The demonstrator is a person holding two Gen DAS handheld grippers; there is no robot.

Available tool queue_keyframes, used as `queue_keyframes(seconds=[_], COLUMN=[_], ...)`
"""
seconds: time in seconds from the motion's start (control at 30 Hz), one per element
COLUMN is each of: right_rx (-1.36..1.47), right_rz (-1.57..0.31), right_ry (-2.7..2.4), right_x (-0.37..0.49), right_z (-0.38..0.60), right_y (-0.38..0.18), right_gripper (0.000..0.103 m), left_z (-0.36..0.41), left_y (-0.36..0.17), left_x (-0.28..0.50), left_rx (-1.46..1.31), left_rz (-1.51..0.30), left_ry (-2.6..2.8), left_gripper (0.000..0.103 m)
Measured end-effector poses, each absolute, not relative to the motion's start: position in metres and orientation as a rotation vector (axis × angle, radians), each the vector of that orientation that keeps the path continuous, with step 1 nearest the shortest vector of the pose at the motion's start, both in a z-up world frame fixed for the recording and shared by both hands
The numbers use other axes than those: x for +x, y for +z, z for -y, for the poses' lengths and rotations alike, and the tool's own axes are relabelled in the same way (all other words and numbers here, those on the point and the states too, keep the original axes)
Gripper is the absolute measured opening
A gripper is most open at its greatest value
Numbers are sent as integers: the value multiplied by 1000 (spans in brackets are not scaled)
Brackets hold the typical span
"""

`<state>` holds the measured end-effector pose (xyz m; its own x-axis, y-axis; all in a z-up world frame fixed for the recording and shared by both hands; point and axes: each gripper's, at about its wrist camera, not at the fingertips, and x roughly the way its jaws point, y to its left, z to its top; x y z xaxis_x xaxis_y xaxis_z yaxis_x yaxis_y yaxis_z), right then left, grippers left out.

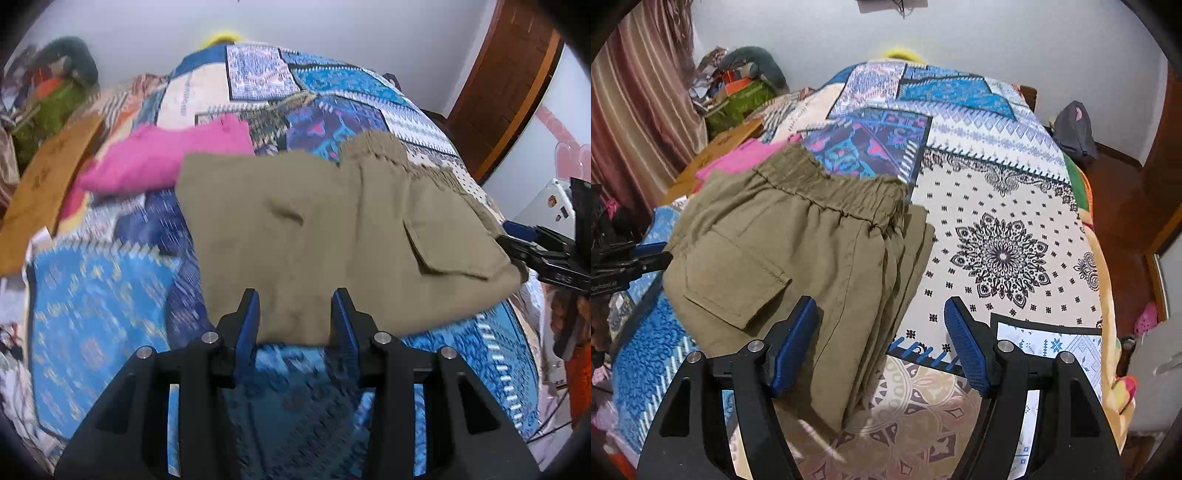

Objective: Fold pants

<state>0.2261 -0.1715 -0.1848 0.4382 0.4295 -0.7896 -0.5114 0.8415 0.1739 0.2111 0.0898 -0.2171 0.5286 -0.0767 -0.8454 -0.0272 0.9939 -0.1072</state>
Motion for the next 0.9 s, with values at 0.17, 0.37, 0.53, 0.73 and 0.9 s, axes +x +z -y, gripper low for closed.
queue_keyframes(seconds=[0.17,0.37,0.53,0.73,0.9], right_rx=[-91,-79,-89,-66,-38], right_rz=[-957,-981,-956,-915,-910], right_ry=[590,551,513,461,384], right_x=[224,227,221,228,246], right_z=[163,172,177,177,175], right_y=[-191,-197,-178,-160,-163], right_gripper=[59,58,58,60,62], left_z=[-96,-98,-125,-150,-151], left_y=[-228,-233,-222,-201,-205], left_x=[234,224,215,221,243], left_rx=[-124,-111,-98,-130,-122], left_rz=[-1056,-1051,-1035,-960,-955], left_ry=[-64,-49,25,67,53], left_gripper=[25,24,25,55,61])
